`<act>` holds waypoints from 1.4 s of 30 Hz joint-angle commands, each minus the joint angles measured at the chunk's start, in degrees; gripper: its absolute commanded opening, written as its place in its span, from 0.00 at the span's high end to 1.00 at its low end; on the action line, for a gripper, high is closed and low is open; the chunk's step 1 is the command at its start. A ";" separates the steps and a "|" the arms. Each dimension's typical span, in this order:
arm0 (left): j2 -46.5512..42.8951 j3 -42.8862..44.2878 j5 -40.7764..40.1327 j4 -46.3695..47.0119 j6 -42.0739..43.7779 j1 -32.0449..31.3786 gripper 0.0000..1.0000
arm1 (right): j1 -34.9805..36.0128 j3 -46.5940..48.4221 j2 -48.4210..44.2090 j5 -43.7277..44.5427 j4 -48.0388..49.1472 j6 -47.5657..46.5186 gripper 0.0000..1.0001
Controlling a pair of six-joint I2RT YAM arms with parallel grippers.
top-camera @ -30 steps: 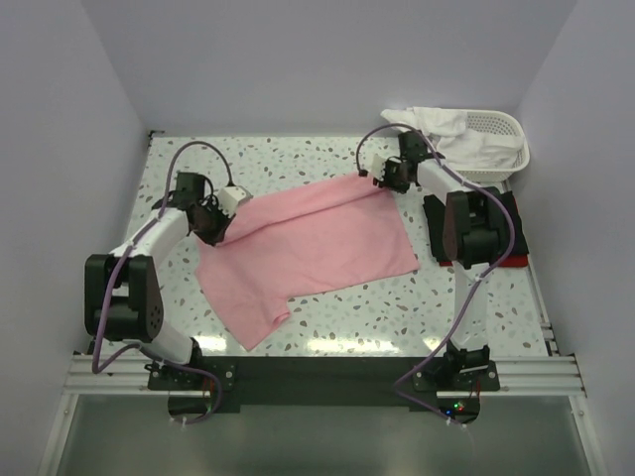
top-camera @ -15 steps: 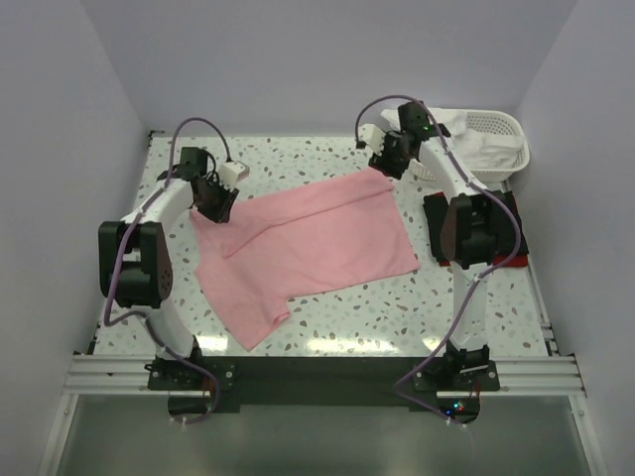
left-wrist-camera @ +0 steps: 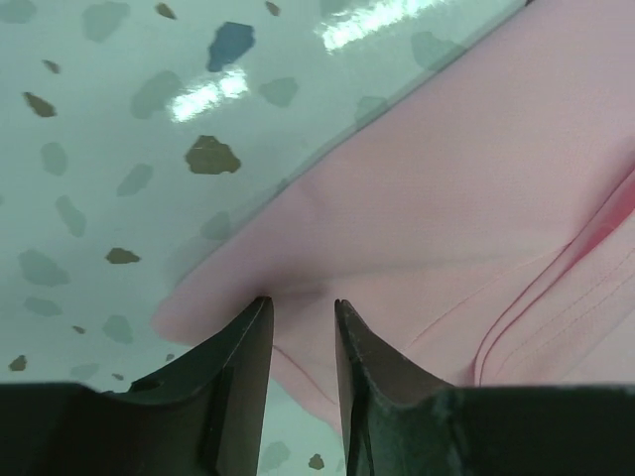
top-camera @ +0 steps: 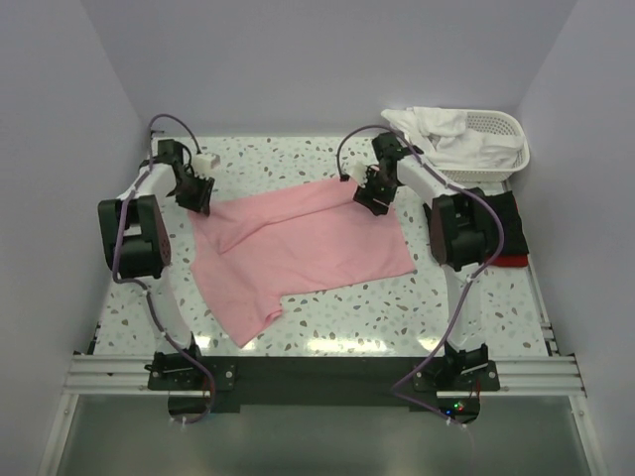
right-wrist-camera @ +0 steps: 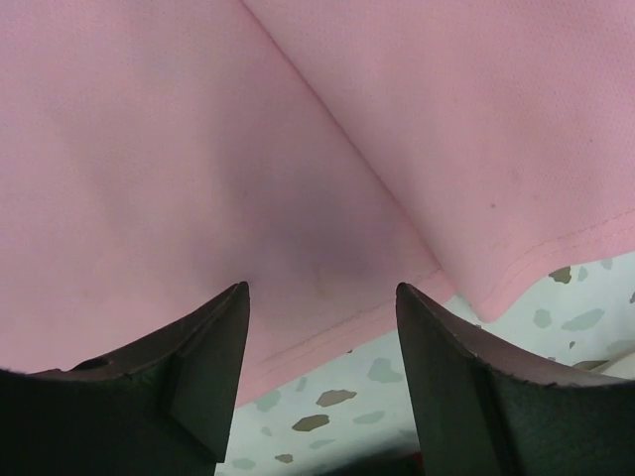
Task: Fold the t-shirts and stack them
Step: Fold the tshirt
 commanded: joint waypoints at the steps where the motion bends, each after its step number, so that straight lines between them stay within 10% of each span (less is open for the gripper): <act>1: -3.07 3.99 7.02 -1.34 -0.49 2.73 0.63 | -0.14 0.04 -4.37 0.32 -2.16 4.42 0.36; 42: 3.08 4.43 4.20 -1.52 -15.51 6.33 0.64 | 0.21 -10.15 -8.60 5.50 -5.86 11.63 0.39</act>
